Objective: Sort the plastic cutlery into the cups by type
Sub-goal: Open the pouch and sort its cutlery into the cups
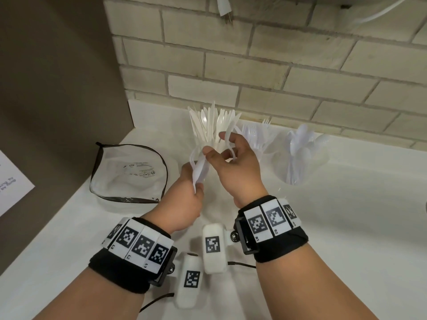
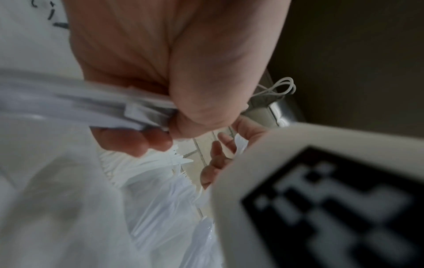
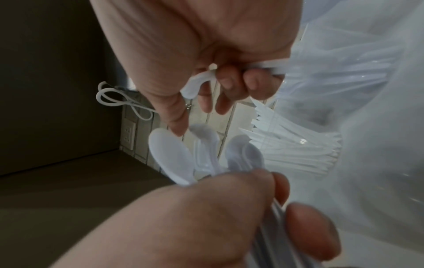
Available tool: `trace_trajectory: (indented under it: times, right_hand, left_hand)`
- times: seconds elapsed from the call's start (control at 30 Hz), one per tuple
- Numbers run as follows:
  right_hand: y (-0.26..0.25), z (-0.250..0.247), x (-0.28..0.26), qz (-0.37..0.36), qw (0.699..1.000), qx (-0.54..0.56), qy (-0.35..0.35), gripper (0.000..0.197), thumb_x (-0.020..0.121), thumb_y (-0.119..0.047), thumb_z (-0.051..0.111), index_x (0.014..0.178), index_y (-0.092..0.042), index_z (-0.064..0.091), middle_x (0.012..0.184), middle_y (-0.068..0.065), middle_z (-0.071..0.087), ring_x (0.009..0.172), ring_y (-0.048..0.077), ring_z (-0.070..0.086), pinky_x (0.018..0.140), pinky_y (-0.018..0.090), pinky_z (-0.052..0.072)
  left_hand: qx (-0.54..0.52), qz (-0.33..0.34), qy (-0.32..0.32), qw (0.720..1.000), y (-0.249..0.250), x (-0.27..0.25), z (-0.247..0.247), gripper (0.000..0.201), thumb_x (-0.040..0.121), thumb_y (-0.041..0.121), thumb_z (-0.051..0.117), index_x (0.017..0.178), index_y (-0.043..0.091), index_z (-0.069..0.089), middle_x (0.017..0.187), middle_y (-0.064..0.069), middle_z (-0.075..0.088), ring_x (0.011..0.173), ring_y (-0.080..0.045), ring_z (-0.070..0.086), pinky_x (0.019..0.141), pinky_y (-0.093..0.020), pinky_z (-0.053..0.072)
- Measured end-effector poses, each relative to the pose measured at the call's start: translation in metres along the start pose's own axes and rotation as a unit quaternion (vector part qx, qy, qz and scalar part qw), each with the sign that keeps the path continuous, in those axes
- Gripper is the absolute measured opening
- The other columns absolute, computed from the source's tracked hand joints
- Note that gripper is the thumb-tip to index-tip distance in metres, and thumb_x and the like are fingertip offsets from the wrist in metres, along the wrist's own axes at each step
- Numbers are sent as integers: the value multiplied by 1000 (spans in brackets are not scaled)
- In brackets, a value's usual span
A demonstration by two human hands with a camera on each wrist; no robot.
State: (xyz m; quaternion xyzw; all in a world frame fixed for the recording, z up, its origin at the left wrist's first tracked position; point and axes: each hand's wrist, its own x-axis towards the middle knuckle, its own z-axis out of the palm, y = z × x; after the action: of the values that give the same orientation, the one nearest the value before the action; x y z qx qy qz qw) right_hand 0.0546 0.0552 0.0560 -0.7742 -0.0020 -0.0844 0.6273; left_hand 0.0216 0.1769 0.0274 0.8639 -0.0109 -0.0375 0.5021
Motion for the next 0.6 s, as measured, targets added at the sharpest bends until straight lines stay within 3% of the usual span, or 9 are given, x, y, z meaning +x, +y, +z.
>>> trace_trajectory:
  times: [0.1,0.17,0.2,0.23,0.3,0.4,0.5,0.6]
  right_hand:
    - [1,0,5,-33,999,-29,-15,38,86,-7,58,119,-25,59,88,-11,57,77,-7,54,71,7,44]
    - [2,0,7,-40,996,-66,-33,36,85,-4,53,111,-26,63,107,-5,56,92,1,54,76,4,42]
    - [1,0,8,-38,995,-86,-41,29,86,-8,54,106,-26,66,113,-2,54,93,2,53,74,-1,39]
    - [1,1,9,-34,993,-101,-48,21,87,-14,57,102,-23,69,115,0,52,89,0,51,70,-4,36]
    - [2,2,11,-28,992,-109,-64,16,88,-26,62,94,-16,73,108,0,55,81,-5,52,66,-3,36]
    - [1,1,14,-15,993,-88,-73,15,83,-24,71,78,-10,71,82,-15,55,77,-16,56,60,-4,38]
    - [0,-1,19,-6,996,-64,-67,25,70,-24,83,88,-11,70,93,-16,53,82,-12,51,57,-6,36]
    - [-2,-1,21,-17,994,-79,-77,41,68,-25,83,104,-19,65,112,-1,57,94,2,55,67,4,42]
  left_hand:
    - [-9,11,-5,1000,0,0,0,34,97,17,41,129,23,29,84,-18,60,62,-28,59,60,-46,53]
    - [8,26,-2,1000,-3,1,1,38,97,16,42,132,20,28,83,-9,57,62,-21,56,54,-29,49]
    - [22,35,7,999,-4,1,1,39,97,14,42,134,17,28,82,-5,54,61,-15,53,48,-16,42]
    - [33,42,18,998,-4,2,1,41,97,13,42,135,15,28,84,-2,52,61,-10,50,46,-12,37]
    - [40,48,31,998,-5,3,1,45,97,11,42,138,13,25,89,-2,50,62,-5,47,47,-10,36]
    - [38,51,18,998,-6,4,3,46,97,12,43,139,13,23,85,0,51,64,-6,50,48,-9,37]
    - [34,41,-4,999,-5,3,4,44,98,17,42,138,17,26,82,-2,55,65,-13,55,47,-12,38]
    - [24,31,-14,999,-5,4,2,39,98,21,41,136,22,30,89,-7,62,70,-21,60,62,-32,49]
